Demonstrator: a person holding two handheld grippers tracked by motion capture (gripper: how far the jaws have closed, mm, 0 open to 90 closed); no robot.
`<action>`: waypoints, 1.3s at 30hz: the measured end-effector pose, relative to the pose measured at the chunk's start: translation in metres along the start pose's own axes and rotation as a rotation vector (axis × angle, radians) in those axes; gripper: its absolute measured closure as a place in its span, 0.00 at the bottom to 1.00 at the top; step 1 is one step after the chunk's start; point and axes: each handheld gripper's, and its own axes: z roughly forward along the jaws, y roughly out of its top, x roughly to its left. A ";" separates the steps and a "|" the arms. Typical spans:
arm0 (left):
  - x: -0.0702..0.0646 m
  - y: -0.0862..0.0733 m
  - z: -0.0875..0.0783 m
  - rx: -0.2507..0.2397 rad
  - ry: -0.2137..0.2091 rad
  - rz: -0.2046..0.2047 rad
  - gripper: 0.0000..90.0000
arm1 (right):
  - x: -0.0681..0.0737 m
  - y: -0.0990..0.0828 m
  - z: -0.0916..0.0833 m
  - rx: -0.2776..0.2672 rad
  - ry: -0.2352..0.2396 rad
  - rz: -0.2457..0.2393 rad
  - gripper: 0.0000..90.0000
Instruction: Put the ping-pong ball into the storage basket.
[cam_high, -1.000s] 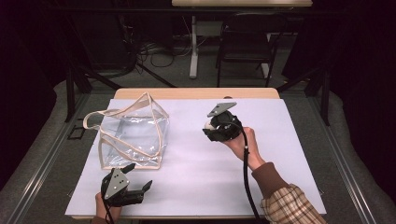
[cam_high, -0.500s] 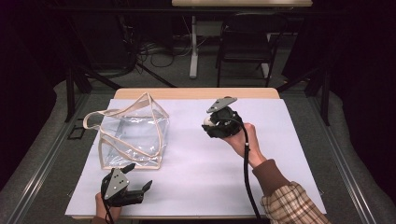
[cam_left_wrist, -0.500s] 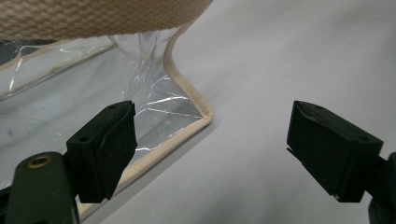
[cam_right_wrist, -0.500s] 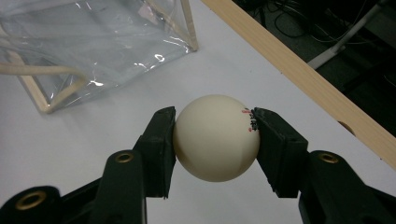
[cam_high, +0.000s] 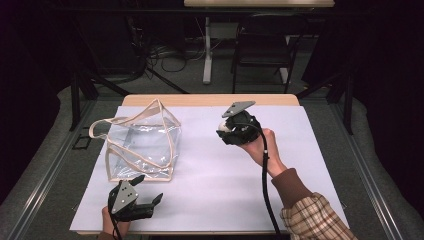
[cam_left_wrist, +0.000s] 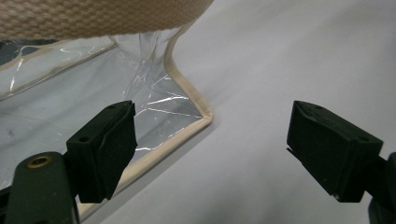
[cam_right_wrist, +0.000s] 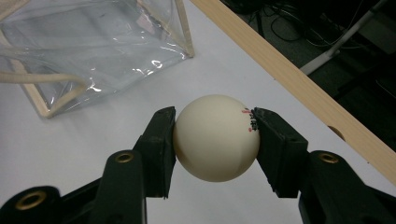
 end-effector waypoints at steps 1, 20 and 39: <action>0.000 0.000 0.000 0.000 0.000 0.002 0.18 | 0.000 0.001 0.000 0.000 -0.002 -0.003 0.56; 0.000 0.000 0.000 -0.001 -0.001 0.003 0.18 | -0.004 0.010 -0.003 0.001 -0.011 -0.005 0.56; 0.000 0.000 0.000 -0.002 -0.003 0.001 0.18 | 0.002 0.032 0.000 -0.004 0.001 -0.032 0.57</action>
